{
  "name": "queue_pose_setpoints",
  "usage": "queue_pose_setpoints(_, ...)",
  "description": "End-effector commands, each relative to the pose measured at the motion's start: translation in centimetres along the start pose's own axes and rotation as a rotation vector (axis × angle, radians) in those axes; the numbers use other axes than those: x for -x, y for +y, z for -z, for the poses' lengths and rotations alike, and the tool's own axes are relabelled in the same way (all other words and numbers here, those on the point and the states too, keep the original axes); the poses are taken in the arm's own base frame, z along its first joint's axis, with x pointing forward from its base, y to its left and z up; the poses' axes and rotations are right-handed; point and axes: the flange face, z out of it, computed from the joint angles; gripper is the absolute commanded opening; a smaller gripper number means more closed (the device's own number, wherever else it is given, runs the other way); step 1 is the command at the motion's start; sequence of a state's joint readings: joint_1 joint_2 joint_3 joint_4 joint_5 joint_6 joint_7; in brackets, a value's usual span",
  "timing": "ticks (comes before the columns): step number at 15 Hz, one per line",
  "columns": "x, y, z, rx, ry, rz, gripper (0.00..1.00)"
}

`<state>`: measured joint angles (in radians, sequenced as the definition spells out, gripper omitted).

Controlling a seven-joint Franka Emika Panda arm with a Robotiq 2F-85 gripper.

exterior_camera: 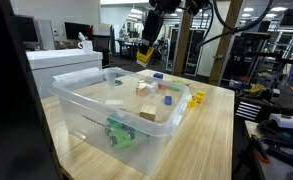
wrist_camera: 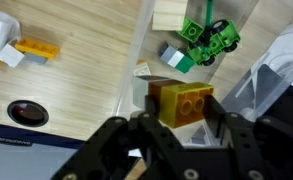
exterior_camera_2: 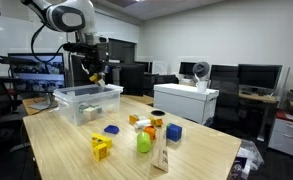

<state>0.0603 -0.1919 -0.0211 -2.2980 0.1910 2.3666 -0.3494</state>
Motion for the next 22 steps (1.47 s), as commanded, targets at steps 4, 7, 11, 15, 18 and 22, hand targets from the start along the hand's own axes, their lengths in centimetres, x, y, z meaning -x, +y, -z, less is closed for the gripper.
queue_pose_setpoints(4, 1.2, -1.8, 1.6, -0.044, -0.049, 0.052, 0.83)
queue_pose_setpoints(7, 2.2, 2.8, 0.3, 0.025, -0.095, -0.019, 1.00)
queue_pose_setpoints(11, 7.3, 11.3, -2.7, 0.159, -0.220, -0.099, 1.00)
queue_pose_setpoints(15, 11.8, 13.2, -8.3, 0.173, -0.340, -0.075, 1.00)
queue_pose_setpoints(18, 13.6, 13.4, -11.8, 0.172, -0.379, -0.056, 1.00)
queue_pose_setpoints(22, 13.6, 14.1, -15.1, 0.187, -0.370, -0.038, 1.00)
